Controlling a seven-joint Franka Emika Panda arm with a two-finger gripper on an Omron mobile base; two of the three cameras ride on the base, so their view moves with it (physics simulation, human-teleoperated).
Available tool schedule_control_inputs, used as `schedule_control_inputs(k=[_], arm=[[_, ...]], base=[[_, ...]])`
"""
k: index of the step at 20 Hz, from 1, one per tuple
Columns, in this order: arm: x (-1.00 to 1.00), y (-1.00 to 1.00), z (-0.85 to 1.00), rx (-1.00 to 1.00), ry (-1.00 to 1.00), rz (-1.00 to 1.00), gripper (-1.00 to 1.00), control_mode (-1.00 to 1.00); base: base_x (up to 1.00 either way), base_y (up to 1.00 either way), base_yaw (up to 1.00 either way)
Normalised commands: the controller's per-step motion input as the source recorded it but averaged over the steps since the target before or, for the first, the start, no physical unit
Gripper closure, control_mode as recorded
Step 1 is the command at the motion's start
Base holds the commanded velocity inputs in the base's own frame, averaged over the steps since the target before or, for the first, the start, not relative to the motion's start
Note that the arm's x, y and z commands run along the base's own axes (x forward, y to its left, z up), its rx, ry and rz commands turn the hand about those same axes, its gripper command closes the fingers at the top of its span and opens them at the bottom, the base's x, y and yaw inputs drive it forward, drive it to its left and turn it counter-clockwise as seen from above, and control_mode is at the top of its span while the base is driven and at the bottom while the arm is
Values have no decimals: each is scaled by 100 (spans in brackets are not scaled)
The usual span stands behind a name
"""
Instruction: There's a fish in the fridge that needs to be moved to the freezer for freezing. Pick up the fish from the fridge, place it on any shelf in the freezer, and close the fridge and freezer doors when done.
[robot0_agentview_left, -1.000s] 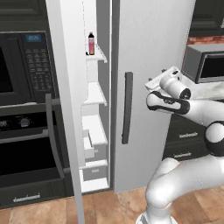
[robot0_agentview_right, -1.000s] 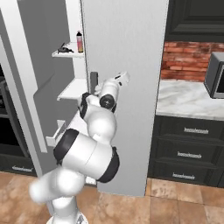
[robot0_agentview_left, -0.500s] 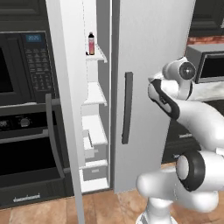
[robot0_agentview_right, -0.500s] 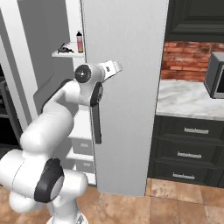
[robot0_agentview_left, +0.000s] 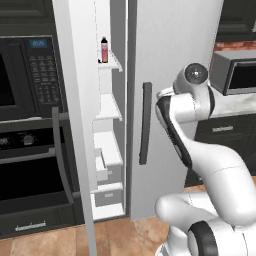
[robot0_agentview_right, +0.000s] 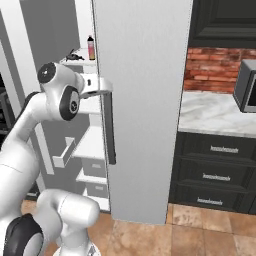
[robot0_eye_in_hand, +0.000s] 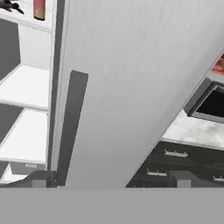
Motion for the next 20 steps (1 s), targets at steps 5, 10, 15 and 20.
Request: schedule_control_inputs(k=[5,10,15,20], arm=[[-100,61,-37,18,-11,-6,-100,-100],[-100,92,-25,21,-25,-3,-100,-100],[-100,71,3,23,-4,-3,-100,-100],[-80,100,-16,13,-8,-7,-100,-100]], base=[[0,0,0],[0,0,0],[0,0,0],[0,0,0]])
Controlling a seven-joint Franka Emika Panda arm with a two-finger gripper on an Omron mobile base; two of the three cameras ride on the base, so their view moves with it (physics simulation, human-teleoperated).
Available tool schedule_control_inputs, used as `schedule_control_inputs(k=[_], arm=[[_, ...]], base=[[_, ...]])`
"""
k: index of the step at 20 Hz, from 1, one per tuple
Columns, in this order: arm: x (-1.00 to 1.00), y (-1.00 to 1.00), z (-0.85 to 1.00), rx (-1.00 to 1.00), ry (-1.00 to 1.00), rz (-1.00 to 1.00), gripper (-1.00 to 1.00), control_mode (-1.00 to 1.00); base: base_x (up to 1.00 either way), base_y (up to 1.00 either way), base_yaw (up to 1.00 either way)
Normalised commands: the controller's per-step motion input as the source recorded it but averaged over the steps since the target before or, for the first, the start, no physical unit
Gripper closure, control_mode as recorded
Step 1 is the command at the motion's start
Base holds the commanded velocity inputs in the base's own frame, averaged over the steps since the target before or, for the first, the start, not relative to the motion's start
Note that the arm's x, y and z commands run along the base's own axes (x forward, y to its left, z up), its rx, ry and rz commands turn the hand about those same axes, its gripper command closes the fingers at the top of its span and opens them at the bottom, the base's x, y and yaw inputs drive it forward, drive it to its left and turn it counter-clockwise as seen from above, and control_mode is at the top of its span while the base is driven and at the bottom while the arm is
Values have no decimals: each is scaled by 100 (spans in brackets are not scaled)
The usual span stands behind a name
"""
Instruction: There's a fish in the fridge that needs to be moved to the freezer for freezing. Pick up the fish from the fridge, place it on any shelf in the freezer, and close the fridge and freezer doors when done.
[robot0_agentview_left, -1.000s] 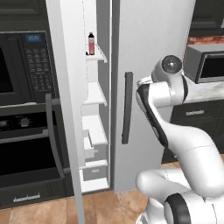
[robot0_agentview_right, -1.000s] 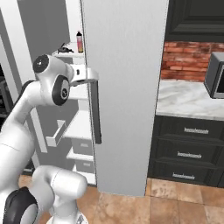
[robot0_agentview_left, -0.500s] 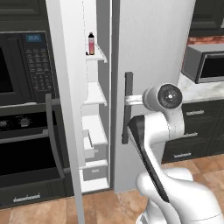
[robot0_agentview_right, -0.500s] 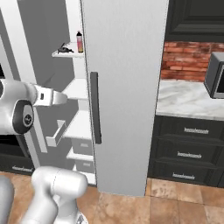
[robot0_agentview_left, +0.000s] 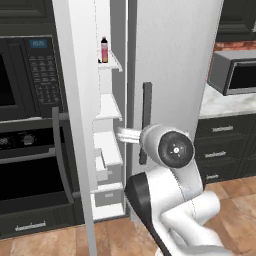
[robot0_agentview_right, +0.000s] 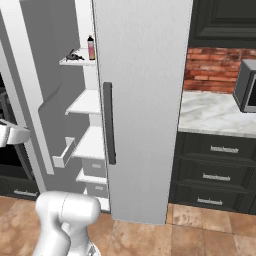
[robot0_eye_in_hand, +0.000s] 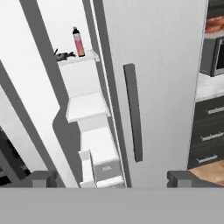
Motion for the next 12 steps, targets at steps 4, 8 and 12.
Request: schedule_control_inputs(k=[4,8,12], arm=[[-7,100,-31,4,-18,-11,-100,-100],[49,100,-26,0,-22,-17,-100,-100],[88,92,-23,0,-13,-19,-100,-100]], base=[[0,0,0],[0,0,0],[0,0,0]])
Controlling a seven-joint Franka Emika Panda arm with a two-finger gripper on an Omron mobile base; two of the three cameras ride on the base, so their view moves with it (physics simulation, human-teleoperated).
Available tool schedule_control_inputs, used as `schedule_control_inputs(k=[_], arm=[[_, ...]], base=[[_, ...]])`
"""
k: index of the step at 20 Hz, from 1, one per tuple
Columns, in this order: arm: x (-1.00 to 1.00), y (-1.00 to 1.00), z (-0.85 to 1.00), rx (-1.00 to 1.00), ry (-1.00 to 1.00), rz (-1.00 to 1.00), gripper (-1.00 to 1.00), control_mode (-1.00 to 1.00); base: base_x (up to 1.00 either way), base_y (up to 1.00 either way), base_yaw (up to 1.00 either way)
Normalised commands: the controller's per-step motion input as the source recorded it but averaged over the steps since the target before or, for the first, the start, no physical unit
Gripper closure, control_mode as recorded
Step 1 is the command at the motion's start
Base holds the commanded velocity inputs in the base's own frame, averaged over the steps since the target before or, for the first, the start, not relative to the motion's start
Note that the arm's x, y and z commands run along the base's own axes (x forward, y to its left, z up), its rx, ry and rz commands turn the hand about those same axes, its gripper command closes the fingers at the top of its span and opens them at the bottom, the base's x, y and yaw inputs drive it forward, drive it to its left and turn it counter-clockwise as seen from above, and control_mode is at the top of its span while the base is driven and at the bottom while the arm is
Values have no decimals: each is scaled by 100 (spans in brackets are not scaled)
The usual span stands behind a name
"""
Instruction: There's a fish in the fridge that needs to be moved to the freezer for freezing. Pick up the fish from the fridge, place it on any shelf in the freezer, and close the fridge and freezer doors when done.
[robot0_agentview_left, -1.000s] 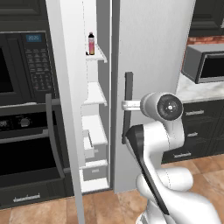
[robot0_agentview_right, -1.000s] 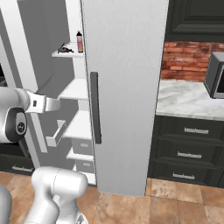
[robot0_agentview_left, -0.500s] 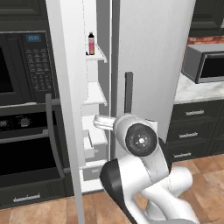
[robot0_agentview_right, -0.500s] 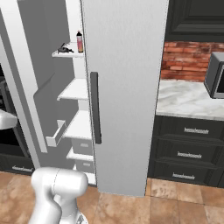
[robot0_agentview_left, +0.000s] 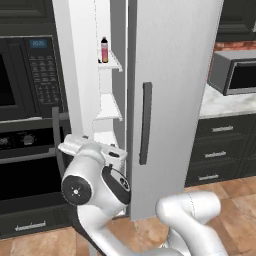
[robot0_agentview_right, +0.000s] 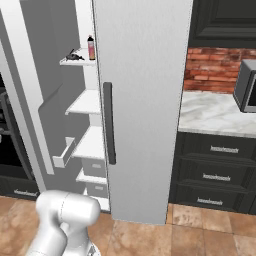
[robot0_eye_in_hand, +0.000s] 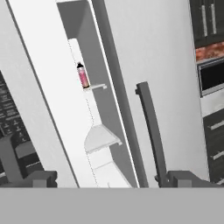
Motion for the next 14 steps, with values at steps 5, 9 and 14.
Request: schedule_control_inputs(k=[5,9,14], arm=[[73,69,-31,-1,-9,-13,-100,-100],[4,100,-31,-1,-22,-14,-100,-100],[77,87,-32,-1,-10,-18,-100,-100]], base=[[0,0,0],[0,0,0],[0,0,0]])
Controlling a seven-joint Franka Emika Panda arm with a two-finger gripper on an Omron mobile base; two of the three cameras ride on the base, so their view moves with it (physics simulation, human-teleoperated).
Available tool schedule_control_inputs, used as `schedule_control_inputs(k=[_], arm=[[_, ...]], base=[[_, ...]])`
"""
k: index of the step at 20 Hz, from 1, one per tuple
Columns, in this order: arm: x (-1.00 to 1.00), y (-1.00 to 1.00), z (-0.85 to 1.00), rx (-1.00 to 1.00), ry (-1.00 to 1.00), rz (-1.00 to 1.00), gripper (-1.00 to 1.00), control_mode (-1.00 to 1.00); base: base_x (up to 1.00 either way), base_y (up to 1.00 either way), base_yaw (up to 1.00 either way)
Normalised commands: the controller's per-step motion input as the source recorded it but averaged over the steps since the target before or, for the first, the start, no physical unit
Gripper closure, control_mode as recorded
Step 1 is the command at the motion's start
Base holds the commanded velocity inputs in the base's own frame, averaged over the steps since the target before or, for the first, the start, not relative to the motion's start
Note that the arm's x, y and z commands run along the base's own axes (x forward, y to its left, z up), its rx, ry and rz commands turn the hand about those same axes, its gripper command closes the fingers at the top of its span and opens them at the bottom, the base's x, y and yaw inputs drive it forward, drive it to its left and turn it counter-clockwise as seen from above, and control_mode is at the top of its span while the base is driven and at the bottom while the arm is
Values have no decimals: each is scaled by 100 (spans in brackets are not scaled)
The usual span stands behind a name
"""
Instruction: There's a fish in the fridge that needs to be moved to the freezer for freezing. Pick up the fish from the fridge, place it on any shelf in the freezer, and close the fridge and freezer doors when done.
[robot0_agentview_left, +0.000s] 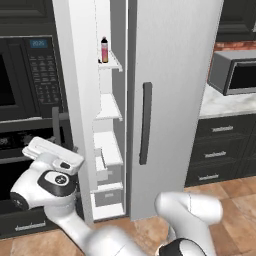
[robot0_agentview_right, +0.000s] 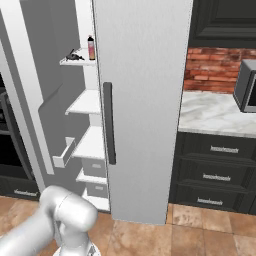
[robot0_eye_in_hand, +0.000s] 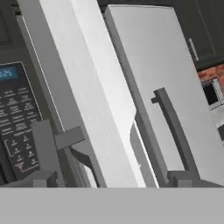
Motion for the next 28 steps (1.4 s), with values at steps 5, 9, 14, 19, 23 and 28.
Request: schedule_control_inputs(k=[5,9,14,19,23,28], arm=[[60,100,-77,0,-1,-12,-100,-100],[71,67,-61,0,0,-13,-100,-100],[81,-6,-37,-1,0,-7,-100,-100],[80,-8,-37,0,0,-4,-100,-100],[31,-58,-11,0,0,-5,-100,-100],[39,-98,-6,5,0,-6,-100,-100]], base=[[0,0,0],[0,0,0],[0,0,0],[0,0,0],[0,0,0],[0,0,0]])
